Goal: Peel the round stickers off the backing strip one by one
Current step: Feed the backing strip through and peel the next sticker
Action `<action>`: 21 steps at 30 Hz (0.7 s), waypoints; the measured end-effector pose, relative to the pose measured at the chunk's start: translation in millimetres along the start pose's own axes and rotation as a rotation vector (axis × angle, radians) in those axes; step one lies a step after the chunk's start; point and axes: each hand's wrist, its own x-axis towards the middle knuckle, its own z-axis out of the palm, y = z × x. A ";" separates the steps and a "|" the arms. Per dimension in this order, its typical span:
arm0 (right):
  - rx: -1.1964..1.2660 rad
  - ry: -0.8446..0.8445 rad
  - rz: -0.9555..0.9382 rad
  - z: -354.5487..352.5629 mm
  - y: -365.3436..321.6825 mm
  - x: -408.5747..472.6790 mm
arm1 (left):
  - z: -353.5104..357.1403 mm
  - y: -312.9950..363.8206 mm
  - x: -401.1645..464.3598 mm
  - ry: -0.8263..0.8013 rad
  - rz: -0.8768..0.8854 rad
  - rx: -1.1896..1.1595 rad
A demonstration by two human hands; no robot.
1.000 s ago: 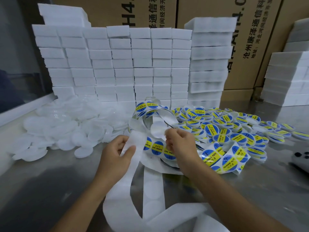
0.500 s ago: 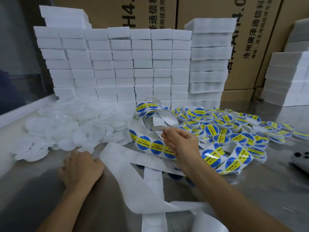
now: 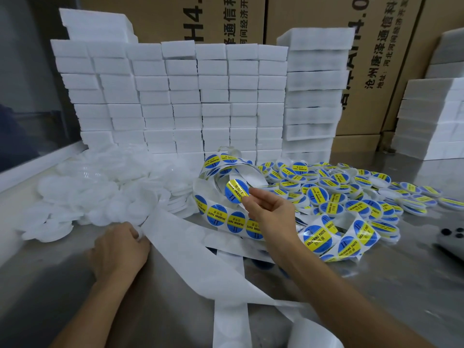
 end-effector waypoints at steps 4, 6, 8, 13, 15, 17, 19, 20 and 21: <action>0.021 0.003 -0.004 1.7 -0.1 -0.7 | 2.0 -0.2 0.0 0.031 0.001 -0.007; 0.007 0.000 -0.004 2.4 -0.8 -0.9 | 2.8 -0.6 1.6 0.052 -0.005 -0.009; -0.019 -0.012 -0.002 3.1 -1.3 -1.4 | 3.0 -2.1 3.5 0.034 -0.025 0.001; -0.071 -0.031 0.000 3.5 -1.6 -3.9 | 2.7 -1.9 4.1 0.065 -0.016 -0.034; -0.066 -0.035 -0.013 3.6 -3.4 -5.0 | 0.4 2.0 3.6 0.174 0.031 -0.040; -0.048 -0.064 -0.030 4.1 -5.5 -6.5 | -3.1 7.5 2.1 0.308 0.109 -0.047; -0.050 -0.104 -0.053 5.5 -6.6 -8.3 | -6.9 15.7 -1.3 0.399 0.222 -0.110; -0.062 -0.122 -0.070 6.5 -6.4 -9.3 | -7.7 19.9 -3.7 0.429 0.294 -0.148; -0.075 -0.141 -0.089 7.8 -5.9 -10.2 | -7.6 24.3 -6.5 0.458 0.379 -0.178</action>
